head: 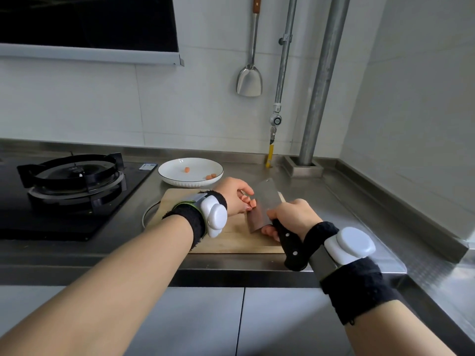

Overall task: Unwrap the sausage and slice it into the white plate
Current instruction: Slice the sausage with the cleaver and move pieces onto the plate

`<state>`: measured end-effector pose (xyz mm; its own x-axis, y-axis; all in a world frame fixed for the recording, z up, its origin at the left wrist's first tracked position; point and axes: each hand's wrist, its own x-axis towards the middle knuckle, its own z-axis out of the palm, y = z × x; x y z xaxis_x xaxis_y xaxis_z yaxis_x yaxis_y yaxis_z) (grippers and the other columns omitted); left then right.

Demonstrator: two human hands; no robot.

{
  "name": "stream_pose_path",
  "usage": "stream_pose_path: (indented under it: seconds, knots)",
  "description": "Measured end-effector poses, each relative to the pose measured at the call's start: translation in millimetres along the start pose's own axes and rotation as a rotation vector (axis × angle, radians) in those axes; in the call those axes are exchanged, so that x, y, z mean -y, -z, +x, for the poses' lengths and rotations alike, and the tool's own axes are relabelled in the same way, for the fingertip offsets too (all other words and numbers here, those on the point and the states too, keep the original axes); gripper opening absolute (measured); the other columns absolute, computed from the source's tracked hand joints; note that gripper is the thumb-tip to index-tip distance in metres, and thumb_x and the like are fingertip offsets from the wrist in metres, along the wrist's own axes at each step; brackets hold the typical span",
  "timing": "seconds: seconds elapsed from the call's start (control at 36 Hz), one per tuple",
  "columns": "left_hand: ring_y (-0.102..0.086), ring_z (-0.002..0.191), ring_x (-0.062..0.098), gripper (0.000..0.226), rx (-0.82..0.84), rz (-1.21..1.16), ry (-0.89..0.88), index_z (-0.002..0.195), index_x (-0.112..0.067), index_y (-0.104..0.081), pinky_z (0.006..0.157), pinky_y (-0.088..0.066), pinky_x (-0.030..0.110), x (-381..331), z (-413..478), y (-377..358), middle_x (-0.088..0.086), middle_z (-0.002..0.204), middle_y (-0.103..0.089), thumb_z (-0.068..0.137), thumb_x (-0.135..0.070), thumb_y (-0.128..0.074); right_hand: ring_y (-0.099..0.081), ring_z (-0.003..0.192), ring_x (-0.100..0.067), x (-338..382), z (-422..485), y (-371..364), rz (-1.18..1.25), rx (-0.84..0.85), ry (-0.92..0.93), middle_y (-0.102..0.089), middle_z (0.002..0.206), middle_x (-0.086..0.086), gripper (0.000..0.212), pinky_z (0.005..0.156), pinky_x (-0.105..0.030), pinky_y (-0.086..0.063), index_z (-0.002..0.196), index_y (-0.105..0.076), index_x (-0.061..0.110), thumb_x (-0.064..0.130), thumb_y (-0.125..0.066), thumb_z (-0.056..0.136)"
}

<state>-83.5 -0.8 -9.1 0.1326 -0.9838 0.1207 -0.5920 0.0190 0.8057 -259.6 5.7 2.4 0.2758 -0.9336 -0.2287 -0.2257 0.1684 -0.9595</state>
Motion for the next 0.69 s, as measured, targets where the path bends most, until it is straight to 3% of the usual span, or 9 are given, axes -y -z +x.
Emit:
stream_pose_path:
  seconds: [0.14,0.22,0.28,0.33,0.42,0.5,0.58,0.69]
  knots:
    - [-0.059,0.065,0.006,0.038,-0.052,-0.008,-0.034,0.110,-0.010,-0.070,0.076,-0.059,0.030,0,5,12,-0.018,0.054,-0.063,0.077,0.009,-0.073,-0.055,0.035,-0.023,13,4,-4,-0.002,-0.003,0.044,-0.056,0.079,-0.024,0.030,0.040,-0.024,-0.044,0.117,-0.052,-0.013,-0.003,-0.048,0.089]
    - [-0.061,0.072,0.012,0.036,-0.088,-0.013,-0.050,0.110,-0.006,-0.071,0.080,-0.058,0.032,0,9,24,-0.009,0.067,-0.067,0.077,0.009,-0.072,-0.054,0.035,-0.021,27,11,-13,-0.002,0.024,0.057,-0.058,0.081,-0.026,0.028,0.039,-0.024,-0.043,0.116,-0.050,-0.013,-0.002,-0.048,0.091]
    - [-0.060,0.073,0.011,0.032,-0.092,-0.025,-0.035,0.107,-0.006,-0.072,0.080,-0.054,0.019,3,14,35,-0.005,0.074,-0.068,0.078,0.008,-0.071,-0.053,0.035,-0.021,37,19,-21,-0.011,0.047,0.054,-0.059,0.080,-0.026,0.023,0.039,-0.024,-0.043,0.111,-0.052,-0.013,-0.002,-0.048,0.092]
    - [-0.058,0.068,0.004,0.021,-0.104,0.022,-0.010,0.095,-0.015,-0.076,0.077,-0.042,0.002,7,20,50,-0.013,0.069,-0.065,0.079,-0.001,-0.073,-0.053,0.036,-0.021,49,30,-32,-0.014,0.071,0.059,-0.061,0.078,-0.026,0.019,0.042,-0.024,-0.044,0.105,-0.054,-0.012,-0.003,-0.048,0.090]
    - [-0.054,0.055,-0.002,0.009,-0.141,0.021,0.010,0.081,-0.018,-0.078,0.072,-0.047,0.017,13,32,69,-0.016,0.060,-0.062,0.077,-0.011,-0.077,-0.053,0.041,-0.022,61,45,-48,-0.027,0.090,0.079,-0.065,0.070,-0.026,0.014,0.046,-0.028,-0.046,0.092,-0.059,-0.012,-0.004,-0.049,0.086]
    - [-0.064,0.066,0.008,0.006,-0.237,0.033,0.026,0.083,-0.018,-0.079,0.076,-0.055,0.026,20,40,82,-0.007,0.078,-0.073,0.077,-0.017,-0.079,-0.054,0.039,-0.025,67,55,-64,-0.016,0.090,0.111,-0.065,0.065,-0.027,0.013,0.048,-0.029,-0.046,0.081,-0.059,-0.013,-0.006,-0.048,0.082]
    - [-0.071,0.086,0.021,0.007,-0.297,0.019,0.073,0.083,-0.016,-0.079,0.084,-0.058,0.037,34,53,97,0.001,0.091,-0.075,0.076,-0.013,-0.079,-0.053,0.035,-0.024,72,76,-86,0.001,0.115,0.114,-0.061,0.069,-0.028,0.014,0.042,-0.026,-0.045,0.090,-0.057,-0.014,-0.006,-0.048,0.084]
    - [-0.071,0.089,0.028,0.007,-0.335,0.013,0.143,0.083,-0.013,-0.078,0.083,-0.059,0.039,42,61,108,0.003,0.089,-0.075,0.077,-0.010,-0.077,-0.054,0.034,-0.023,70,87,-96,0.013,0.127,0.107,-0.061,0.073,-0.027,0.023,0.041,-0.025,-0.045,0.105,-0.054,-0.016,-0.003,-0.047,0.086]
